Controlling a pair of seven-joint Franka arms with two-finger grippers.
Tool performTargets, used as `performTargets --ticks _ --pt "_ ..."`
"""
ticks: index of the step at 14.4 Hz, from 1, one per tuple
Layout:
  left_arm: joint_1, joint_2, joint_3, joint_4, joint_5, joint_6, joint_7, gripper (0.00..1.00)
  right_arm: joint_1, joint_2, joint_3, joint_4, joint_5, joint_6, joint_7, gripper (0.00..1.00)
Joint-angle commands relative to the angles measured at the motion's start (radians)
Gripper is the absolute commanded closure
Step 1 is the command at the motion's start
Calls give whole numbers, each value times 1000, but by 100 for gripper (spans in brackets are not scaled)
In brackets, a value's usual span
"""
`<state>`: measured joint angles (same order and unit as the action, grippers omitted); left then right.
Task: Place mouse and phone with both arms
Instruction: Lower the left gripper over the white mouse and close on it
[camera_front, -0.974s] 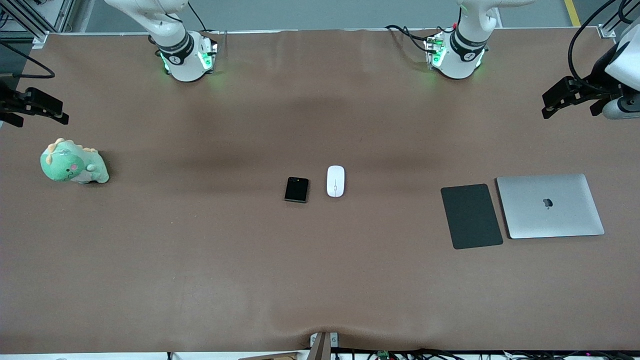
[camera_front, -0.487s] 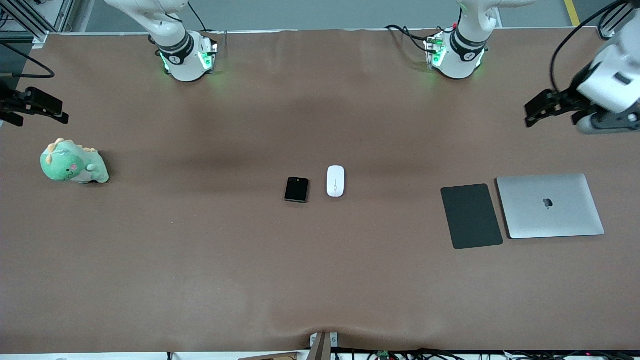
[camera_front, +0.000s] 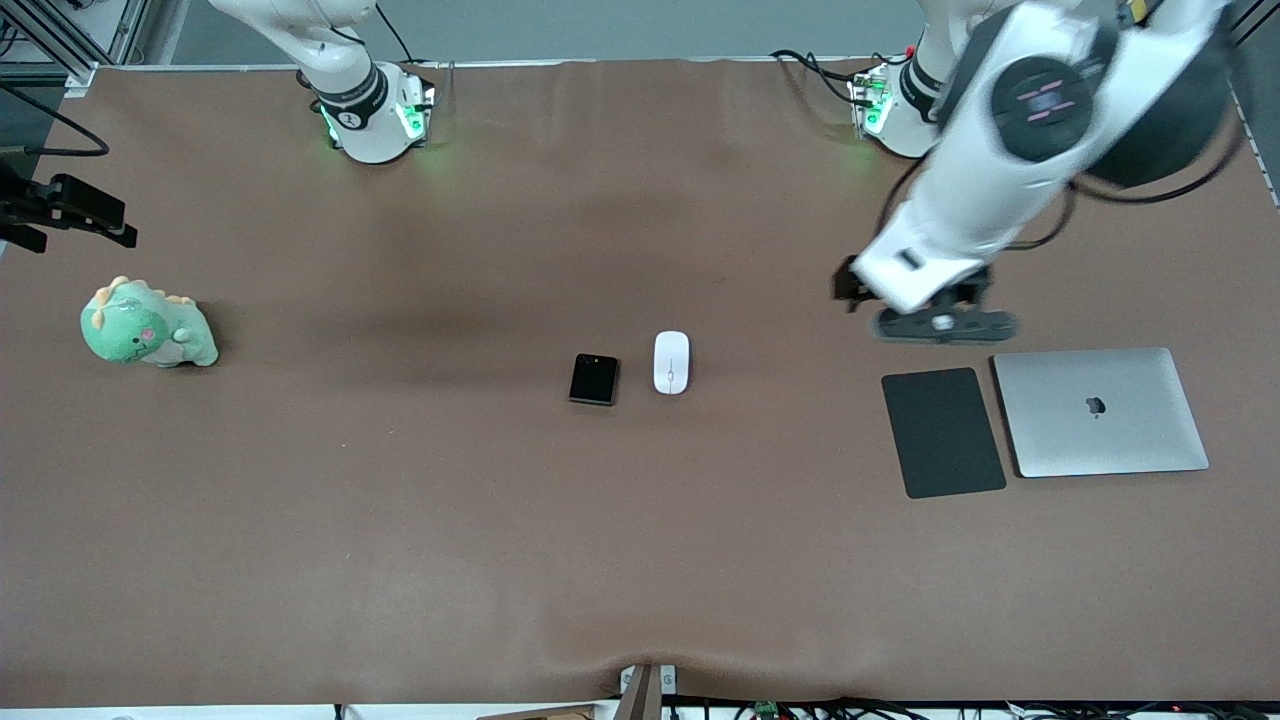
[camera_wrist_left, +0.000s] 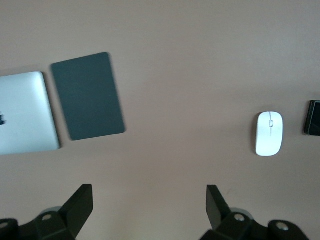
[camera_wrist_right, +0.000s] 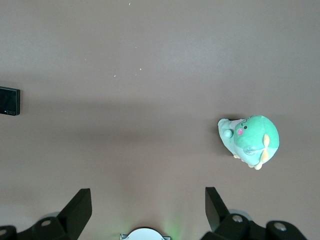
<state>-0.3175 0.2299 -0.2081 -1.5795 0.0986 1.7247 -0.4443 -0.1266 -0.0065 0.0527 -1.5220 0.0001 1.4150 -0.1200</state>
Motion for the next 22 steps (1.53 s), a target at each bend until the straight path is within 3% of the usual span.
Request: performTargets --ticks 1,5,13,22 --pt "-90 133 -1 32 30 97 -124 0 -4 -17 3 -6 -5 -5 -1 0" --pt "-190 296 -1 33 13 323 -271 0 -4 -17 3 -6 -5 -7 -3 0" --pt "-302 488 -1 30 30 556 -451 0 -5 -17 3 -6 -5 -7 -3 0" --pt "-305 529 9 15 35 566 -335 6 -5 3 3 28 -15 -1 0 0"
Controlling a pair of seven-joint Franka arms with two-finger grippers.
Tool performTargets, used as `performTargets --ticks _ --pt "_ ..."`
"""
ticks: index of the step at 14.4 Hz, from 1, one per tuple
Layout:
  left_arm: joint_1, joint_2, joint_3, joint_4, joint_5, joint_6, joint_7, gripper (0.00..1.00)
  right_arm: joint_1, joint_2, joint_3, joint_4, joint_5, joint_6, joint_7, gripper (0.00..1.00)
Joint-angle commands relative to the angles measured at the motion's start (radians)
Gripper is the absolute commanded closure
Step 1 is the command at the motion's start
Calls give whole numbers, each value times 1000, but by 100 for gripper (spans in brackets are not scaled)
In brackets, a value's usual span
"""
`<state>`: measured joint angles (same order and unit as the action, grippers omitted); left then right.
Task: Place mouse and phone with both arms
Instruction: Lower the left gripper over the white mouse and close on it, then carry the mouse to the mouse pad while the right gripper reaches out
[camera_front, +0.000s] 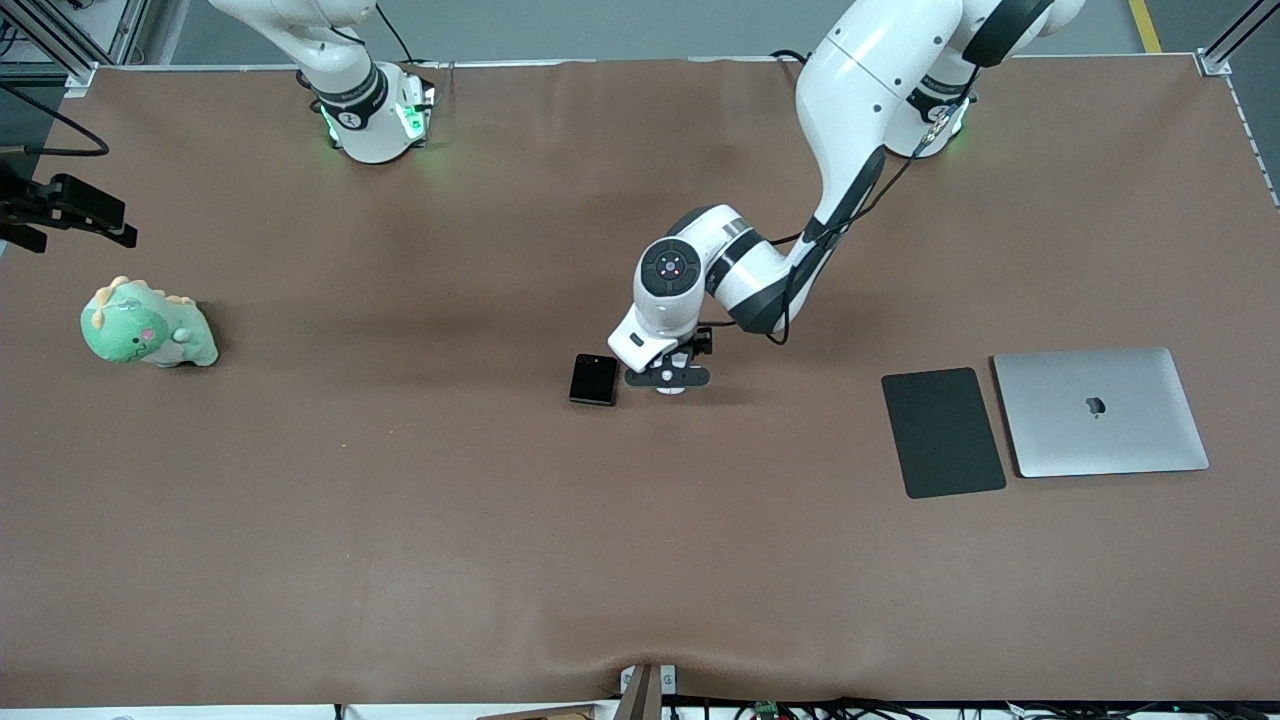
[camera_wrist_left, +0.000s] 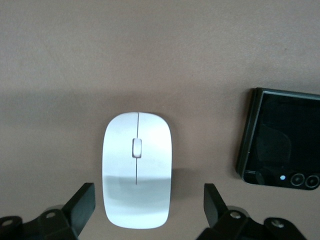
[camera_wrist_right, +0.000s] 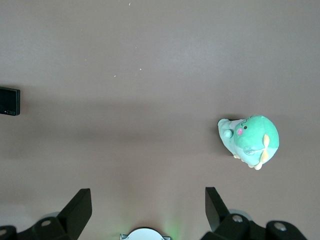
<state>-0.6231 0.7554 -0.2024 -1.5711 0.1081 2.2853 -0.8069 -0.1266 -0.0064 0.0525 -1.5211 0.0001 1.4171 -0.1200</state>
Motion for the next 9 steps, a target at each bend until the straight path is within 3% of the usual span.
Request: performTargets --ticks 1,9 --pt "2 12 3 6 27 5 37 6 -4 25 4 59 -20 -6 -1 0" --pt "5 36 3 3 36 5 80 17 -14 74 1 71 -26 3 2 0"
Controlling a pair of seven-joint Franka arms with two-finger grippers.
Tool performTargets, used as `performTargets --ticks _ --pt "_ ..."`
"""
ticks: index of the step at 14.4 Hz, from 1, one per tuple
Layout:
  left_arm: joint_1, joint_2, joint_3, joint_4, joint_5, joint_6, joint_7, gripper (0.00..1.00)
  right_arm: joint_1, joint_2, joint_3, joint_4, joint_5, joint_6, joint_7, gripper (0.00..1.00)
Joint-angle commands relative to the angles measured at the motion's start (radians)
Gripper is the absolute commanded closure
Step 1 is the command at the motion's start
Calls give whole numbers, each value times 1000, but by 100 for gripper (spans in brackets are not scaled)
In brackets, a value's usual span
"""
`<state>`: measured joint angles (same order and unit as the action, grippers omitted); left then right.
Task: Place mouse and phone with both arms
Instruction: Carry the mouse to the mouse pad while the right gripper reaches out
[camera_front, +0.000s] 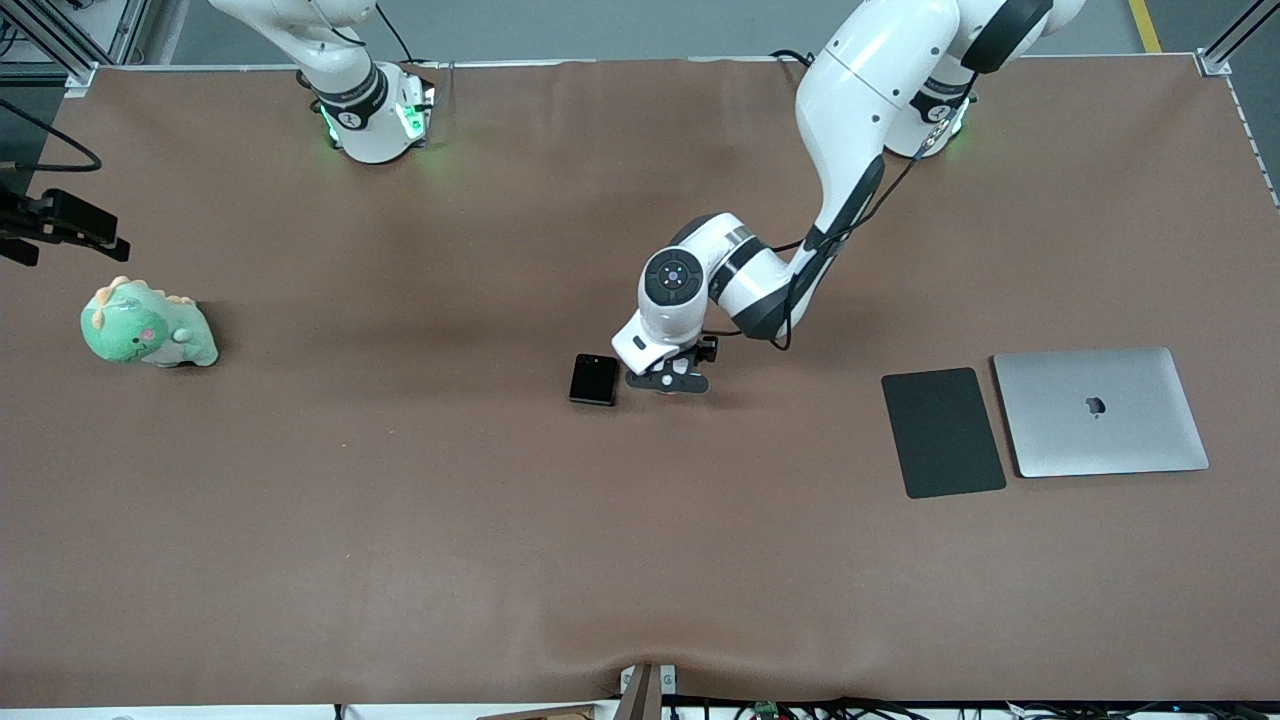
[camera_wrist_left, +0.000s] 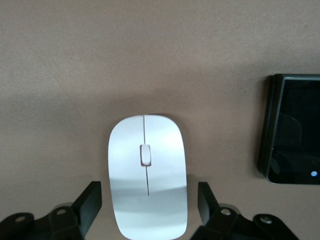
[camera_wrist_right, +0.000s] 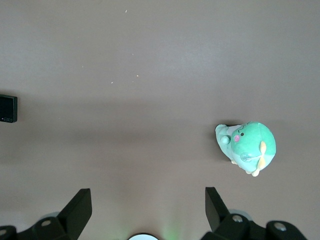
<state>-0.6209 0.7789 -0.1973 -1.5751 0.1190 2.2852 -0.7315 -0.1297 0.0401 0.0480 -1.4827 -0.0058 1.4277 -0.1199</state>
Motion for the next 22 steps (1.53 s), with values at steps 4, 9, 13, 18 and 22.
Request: performTargets --ticks 4,9,13,18,22 --pt "3 22 -1 11 31 13 15 39 -13 62 6 32 -45 49 -3 0" --pt "36 -29 -1 12 62 -3 81 56 -8 167 7 33 -63 89 -4 0" --pt "105 -104 -2 10 62 -56 142 59 -4 207 7 33 -56 128 -1 0" --pt "248 -231 -4 0 62 -205 296 63 53 268 10 35 -54 247 6 0" --pt "412 -300 -10 -26 60 -240 391 68 97 311 12 27 -45 321 9 0"
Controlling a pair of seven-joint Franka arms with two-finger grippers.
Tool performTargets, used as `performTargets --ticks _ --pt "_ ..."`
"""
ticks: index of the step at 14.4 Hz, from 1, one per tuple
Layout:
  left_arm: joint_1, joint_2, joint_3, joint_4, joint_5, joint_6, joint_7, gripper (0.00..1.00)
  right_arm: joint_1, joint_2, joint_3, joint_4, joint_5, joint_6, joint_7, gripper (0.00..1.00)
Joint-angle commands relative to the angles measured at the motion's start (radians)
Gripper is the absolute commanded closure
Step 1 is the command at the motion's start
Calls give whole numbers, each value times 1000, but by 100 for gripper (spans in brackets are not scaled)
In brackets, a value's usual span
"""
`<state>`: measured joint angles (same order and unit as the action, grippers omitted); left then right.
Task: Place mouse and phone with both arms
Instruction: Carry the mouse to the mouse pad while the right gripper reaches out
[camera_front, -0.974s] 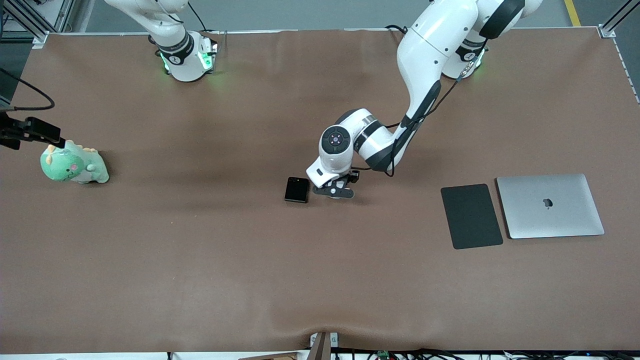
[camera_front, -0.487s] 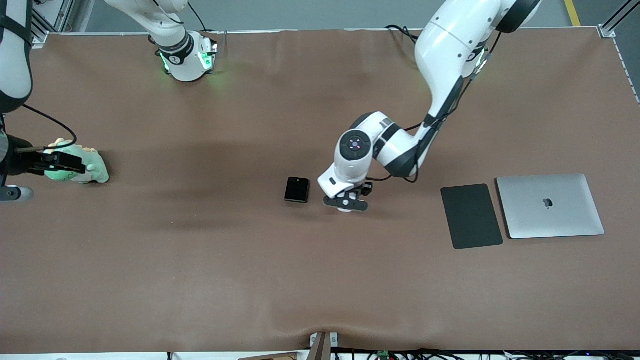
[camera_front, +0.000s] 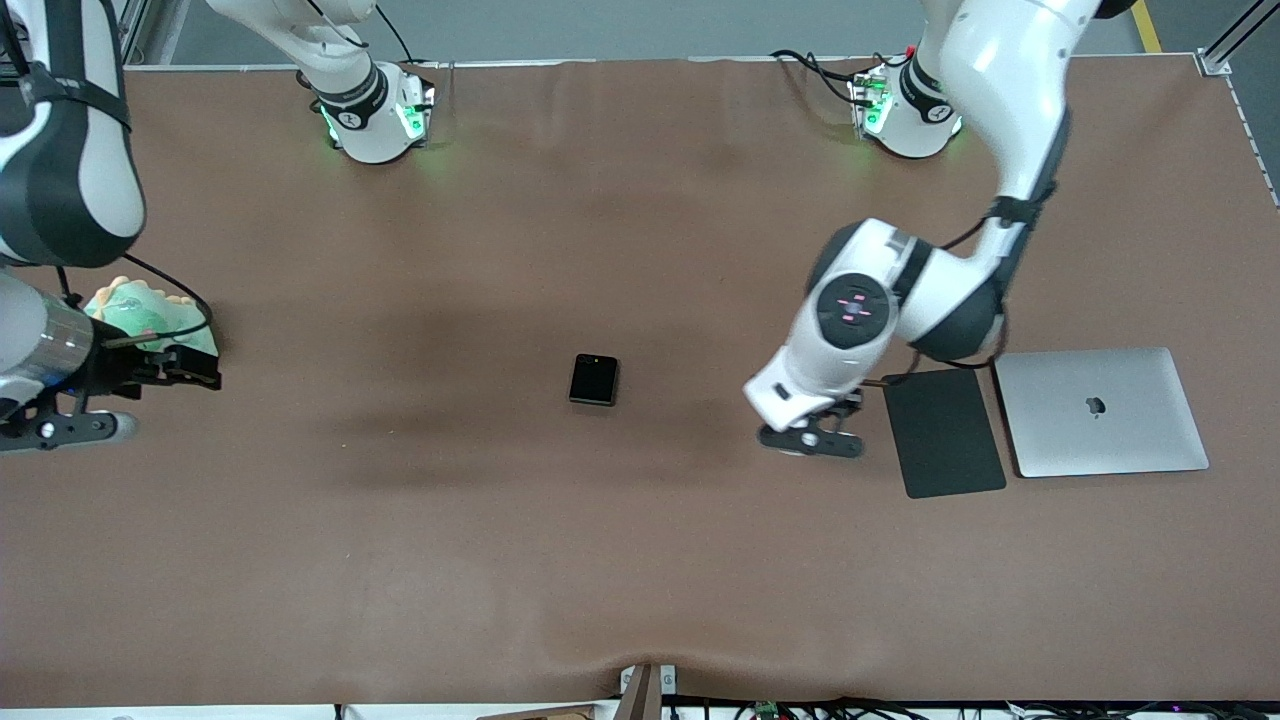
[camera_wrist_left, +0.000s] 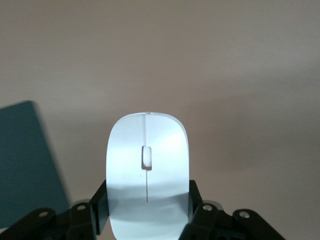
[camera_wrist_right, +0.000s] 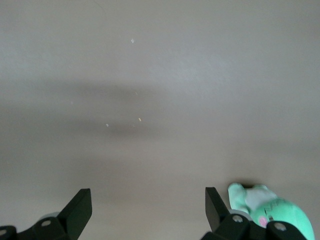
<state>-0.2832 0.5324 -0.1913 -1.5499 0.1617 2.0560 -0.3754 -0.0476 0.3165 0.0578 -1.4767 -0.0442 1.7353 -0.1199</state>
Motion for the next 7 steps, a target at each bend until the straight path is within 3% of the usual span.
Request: performTargets --ticks 1,7 --pt "111 -67 -17 -65 18 -11 55 68 23 44 2 22 -2 18 11 0" --pt "320 -101 -17 -153 19 -7 171 67 112 70 4 23 82 59 173 0"
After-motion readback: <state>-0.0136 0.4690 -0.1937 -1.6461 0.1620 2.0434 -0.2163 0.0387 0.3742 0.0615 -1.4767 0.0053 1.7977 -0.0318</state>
